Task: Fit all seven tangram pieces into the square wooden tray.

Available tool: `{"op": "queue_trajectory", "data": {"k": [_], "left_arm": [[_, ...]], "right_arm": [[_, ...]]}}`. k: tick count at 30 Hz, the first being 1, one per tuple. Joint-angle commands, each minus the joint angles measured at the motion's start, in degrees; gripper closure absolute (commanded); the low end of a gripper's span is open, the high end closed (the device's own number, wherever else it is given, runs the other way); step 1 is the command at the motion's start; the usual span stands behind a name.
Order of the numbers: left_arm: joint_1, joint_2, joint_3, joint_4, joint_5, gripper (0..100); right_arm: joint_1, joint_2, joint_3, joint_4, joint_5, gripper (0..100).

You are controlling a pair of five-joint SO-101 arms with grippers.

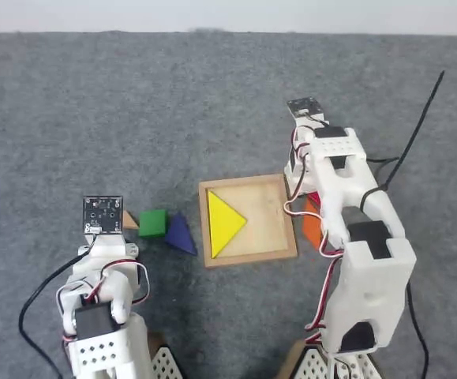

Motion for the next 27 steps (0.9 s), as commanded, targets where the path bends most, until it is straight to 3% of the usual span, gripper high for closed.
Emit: {"op": "queue_trajectory", "data": {"k": [1,8,11,15,19,27], "left_arm": [[-0.26,-0.70,-0.57,0.18,0.62,98],[-0.26,-0.70,-0.57,0.18,0.62,98],[-0.26,-0.70,-0.57,0.18,0.62,98],[-0.26,-0.70,-0.57,0.18,0.62,98],[-0.26,-0.70,-0.57,0.18,0.62,98],[-0.26,-0.70,-0.57,0.18,0.62,98]], "right_arm": [[1.71,-0.57,-1.41,3.38,-2.37,78.8],[8.48,-0.92,-3.69,4.97,-3.25,78.6],[8.31,-4.00,-4.57,7.87,-2.02,78.0],[7.69,-10.51,-5.10,9.27,-2.55,67.6],[2.42,-11.82,-5.19,6.73,-2.64,63.3],[2.15,-2.68,-9.85,1.36,-13.36,68.6]]}}
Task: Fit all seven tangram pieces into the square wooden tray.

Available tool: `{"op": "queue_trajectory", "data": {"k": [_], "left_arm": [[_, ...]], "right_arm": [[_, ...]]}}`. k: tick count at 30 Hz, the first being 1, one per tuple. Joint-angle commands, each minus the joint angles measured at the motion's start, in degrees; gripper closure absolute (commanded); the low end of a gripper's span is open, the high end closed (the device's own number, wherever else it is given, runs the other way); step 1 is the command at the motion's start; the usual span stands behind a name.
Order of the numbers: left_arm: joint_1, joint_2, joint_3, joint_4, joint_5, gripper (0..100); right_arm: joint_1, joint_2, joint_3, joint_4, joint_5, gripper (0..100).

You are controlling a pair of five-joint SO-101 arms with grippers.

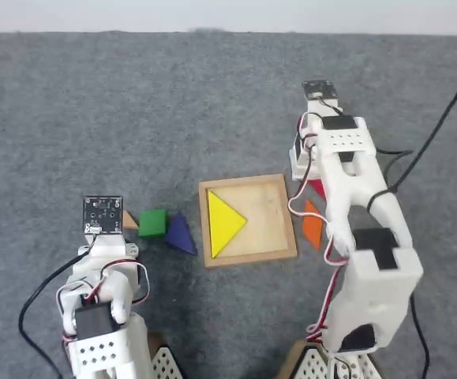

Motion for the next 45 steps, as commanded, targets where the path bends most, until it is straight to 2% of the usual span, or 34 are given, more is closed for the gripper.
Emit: {"op": "queue_trajectory", "data": {"k": [1,4,9,20,29,45], "left_arm": [[-0.26,-0.70,-0.57,0.18,0.62,98],[-0.26,-0.70,-0.57,0.18,0.62,98],[-0.26,-0.70,-0.57,0.18,0.62,98],[-0.26,-0.70,-0.57,0.18,0.62,98],[-0.26,-0.70,-0.57,0.18,0.62,98],[-0.26,-0.70,-0.57,0.18,0.62,98]], "right_arm": [[1.80,4.35,-7.74,-1.80,-7.65,68.6],[3.56,8.75,-11.87,-1.63,-11.25,68.6],[3.12,12.35,-13.71,-1.63,-7.74,68.7],[3.12,13.14,-13.63,1.27,-7.91,68.9],[3.12,13.05,-13.54,2.42,-7.56,77.5],[3.12,0.13,-13.71,10.24,-4.66,80.5]]}}
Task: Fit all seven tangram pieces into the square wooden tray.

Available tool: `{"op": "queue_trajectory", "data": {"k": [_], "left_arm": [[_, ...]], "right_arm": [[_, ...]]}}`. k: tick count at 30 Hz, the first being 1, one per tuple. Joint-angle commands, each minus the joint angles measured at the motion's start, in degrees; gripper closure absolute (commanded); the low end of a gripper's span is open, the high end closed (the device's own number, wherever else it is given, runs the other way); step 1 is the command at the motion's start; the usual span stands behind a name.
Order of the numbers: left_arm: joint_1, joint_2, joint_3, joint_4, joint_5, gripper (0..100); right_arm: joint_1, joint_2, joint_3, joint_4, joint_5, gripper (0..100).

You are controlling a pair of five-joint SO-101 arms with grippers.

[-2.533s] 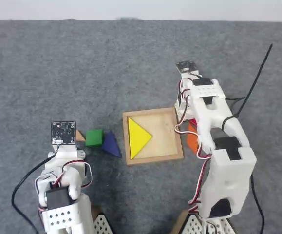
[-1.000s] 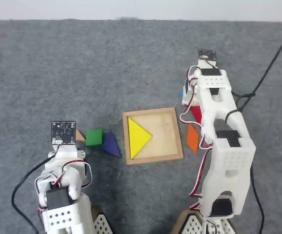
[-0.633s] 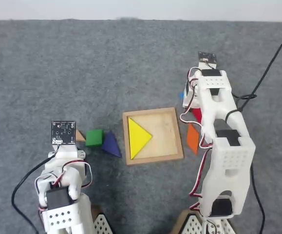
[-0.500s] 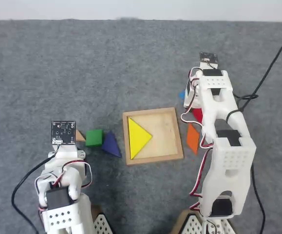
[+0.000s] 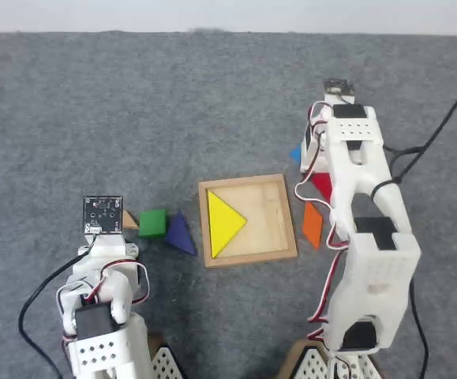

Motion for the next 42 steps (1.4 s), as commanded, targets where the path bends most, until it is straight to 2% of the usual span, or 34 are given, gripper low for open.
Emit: {"op": "queue_trajectory", "data": {"k": [1,4,8,16,22,30,42], "left_arm": [[-0.26,-0.70,-0.57,0.18,0.62,98],[-0.26,-0.70,-0.57,0.18,0.62,98],[-0.26,-0.70,-0.57,0.18,0.62,98],[-0.26,-0.70,-0.57,0.18,0.62,98],[-0.26,-0.70,-0.57,0.18,0.62,98],[-0.26,-0.70,-0.57,0.18,0.62,98],[-0.26,-0.70,-0.57,0.18,0.62,98]], "right_arm": [[-0.13,-7.69,-2.29,1.80,1.41,80.5],[-2.86,-9.36,-2.29,1.80,6.51,80.5],[-9.89,-10.51,-2.29,1.89,14.59,80.5],[-22.55,-9.19,-0.62,0.40,37.63,80.5],[-25.63,-6.02,-0.53,0.66,51.34,80.5],[-30.11,-0.13,-0.44,2.33,58.11,80.5],[-30.11,0.22,-0.70,8.57,65.14,80.1]]}}
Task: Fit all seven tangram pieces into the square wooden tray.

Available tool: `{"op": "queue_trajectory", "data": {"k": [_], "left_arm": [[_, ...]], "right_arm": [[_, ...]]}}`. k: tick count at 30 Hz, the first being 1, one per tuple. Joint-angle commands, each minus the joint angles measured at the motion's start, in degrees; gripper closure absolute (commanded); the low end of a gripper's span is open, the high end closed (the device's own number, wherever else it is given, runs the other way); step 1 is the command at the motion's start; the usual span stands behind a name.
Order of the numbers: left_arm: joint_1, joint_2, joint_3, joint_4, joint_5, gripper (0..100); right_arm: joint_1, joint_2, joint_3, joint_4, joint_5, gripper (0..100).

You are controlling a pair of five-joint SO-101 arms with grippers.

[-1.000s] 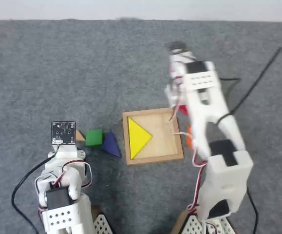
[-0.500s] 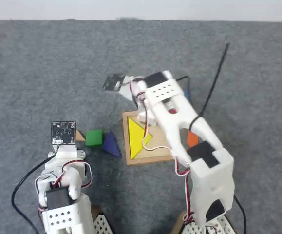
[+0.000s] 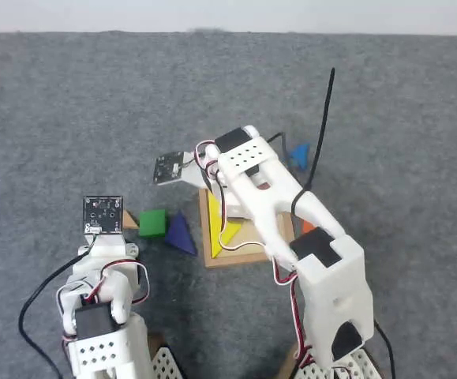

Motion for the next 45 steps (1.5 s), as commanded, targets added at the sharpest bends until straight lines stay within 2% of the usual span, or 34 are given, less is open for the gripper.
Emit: {"op": "queue_trajectory", "data": {"k": [1,5,11,13,16,24,32,34,37,41,43,45], "left_arm": [[-0.26,-0.70,-0.57,0.18,0.62,98],[-0.26,-0.70,-0.57,0.18,0.62,98],[-0.26,-0.70,-0.57,0.18,0.62,98],[-0.26,-0.70,-0.57,0.18,0.62,98],[-0.26,-0.70,-0.57,0.18,0.62,98],[-0.26,-0.70,-0.57,0.18,0.62,98],[-0.26,-0.70,-0.57,0.18,0.62,98],[-0.26,-0.70,-0.57,0.18,0.62,98],[-0.26,-0.70,-0.57,0.18,0.62,98],[-0.26,-0.70,-0.57,0.18,0.62,98],[-0.26,-0.70,-0.57,0.18,0.62,98],[-0.26,-0.70,-0.57,0.18,0.62,98]], "right_arm": [[-0.31,-1.19,-0.88,3.38,2.81,80.1],[-0.31,-1.19,-0.88,3.12,2.81,77.8],[-0.31,-1.19,-1.05,3.12,2.99,58.0],[-0.22,-1.19,-2.11,3.47,2.90,55.0],[0.92,-1.19,-5.27,4.88,2.29,54.8],[5.58,-1.19,-16.44,9.27,-6.15,54.8],[6.55,-6.73,-14.77,8.84,-11.60,55.0],[6.37,-12.00,-10.55,7.43,-13.10,58.9],[6.29,-22.02,-0.18,3.47,-16.53,73.9],[6.64,-33.71,18.90,-10.59,-24.09,93.9],[6.46,-37.14,28.66,-18.68,-28.04,99.4],[6.46,-38.55,35.87,-25.19,-30.07,98.2]]}}
